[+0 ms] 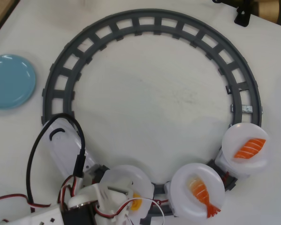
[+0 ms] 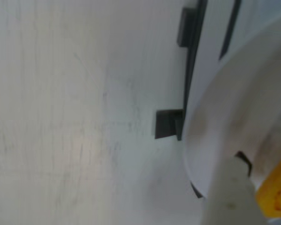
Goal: Pick up the sushi from the Shinkansen and put it on the blue dish
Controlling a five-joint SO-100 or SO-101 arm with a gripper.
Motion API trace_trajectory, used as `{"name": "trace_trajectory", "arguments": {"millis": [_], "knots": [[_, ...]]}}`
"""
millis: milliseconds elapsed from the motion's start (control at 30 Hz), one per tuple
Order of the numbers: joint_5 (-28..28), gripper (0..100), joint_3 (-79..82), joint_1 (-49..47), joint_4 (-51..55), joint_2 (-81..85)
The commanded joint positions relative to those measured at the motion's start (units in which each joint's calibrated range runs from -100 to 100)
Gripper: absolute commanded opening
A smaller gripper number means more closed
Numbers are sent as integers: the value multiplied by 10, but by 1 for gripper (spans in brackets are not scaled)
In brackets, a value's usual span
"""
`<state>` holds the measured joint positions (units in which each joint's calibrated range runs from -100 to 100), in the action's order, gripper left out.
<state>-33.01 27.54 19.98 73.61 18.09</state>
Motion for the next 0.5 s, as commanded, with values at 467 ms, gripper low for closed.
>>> {"name": "trace_trajectory", "arguments": {"millis": [467], "knots": [[6,3,-8,-69,72,9]]}}
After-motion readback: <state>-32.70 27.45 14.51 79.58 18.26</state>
